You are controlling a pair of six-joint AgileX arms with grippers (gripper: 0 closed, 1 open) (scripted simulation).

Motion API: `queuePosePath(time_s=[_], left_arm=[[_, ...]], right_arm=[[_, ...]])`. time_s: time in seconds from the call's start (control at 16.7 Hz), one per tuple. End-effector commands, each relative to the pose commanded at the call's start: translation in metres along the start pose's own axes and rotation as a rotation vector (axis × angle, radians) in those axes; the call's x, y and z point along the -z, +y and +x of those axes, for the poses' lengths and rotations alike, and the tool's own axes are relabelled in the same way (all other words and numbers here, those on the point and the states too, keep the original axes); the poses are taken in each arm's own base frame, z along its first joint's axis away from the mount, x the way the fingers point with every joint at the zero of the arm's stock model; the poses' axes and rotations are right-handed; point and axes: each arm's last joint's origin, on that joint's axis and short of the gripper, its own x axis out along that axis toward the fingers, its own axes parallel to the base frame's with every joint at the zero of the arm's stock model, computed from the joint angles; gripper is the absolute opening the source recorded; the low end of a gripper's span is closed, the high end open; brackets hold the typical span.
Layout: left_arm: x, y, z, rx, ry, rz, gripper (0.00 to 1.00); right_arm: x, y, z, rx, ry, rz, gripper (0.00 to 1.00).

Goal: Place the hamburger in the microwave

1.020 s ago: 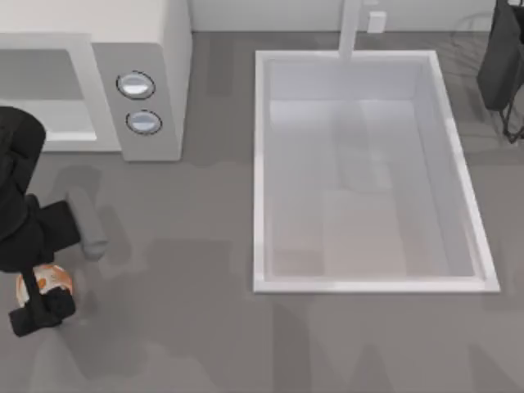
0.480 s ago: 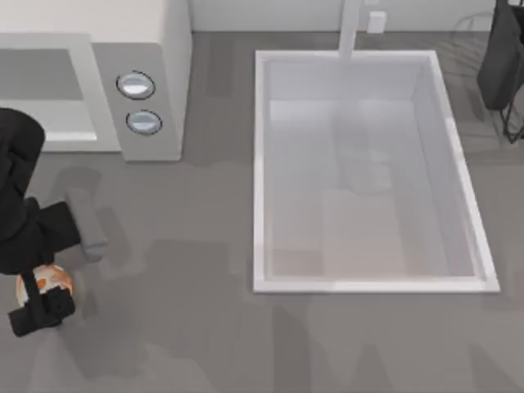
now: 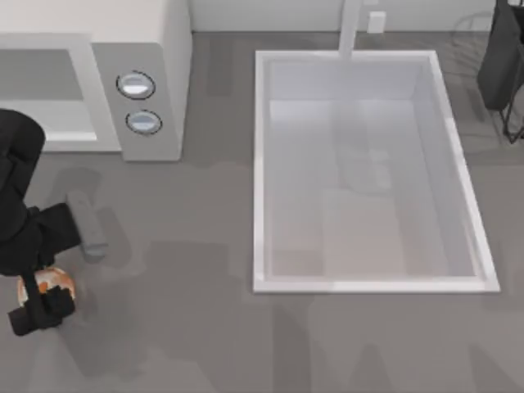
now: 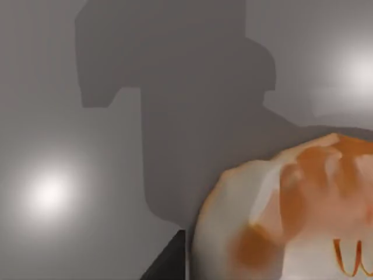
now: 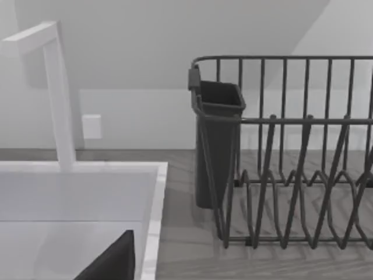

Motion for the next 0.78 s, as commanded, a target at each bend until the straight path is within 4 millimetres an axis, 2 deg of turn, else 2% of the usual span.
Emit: queuePosePath(time_s=[0.12,0.18,0.6,0.66,0.78], left_arm=[[0.0,0.0,0.0,0.0,0.0,0.0,0.02],[0.0,0.0,0.0,0.0,0.0,0.0,0.0],[0.0,0.0,0.0,0.0,0.0,0.0,0.0],[0.001,-0.002,-0.022,0.002,-0.017,-0.013,0.0],[0.0,-0.001,-0.026,0.001,-0.018,-0.008,0.0]], right_arm=[[0.0,0.0,0.0,0.0,0.0,0.0,1.0],[0.0,0.0,0.0,0.0,0.0,0.0,1.0],[0.0,0.0,0.0,0.0,0.0,0.0,1.0],[0.0,0.0,0.0,0.0,0.0,0.0,1.0],[0.0,0.0,0.0,0.0,0.0,0.0,1.0]])
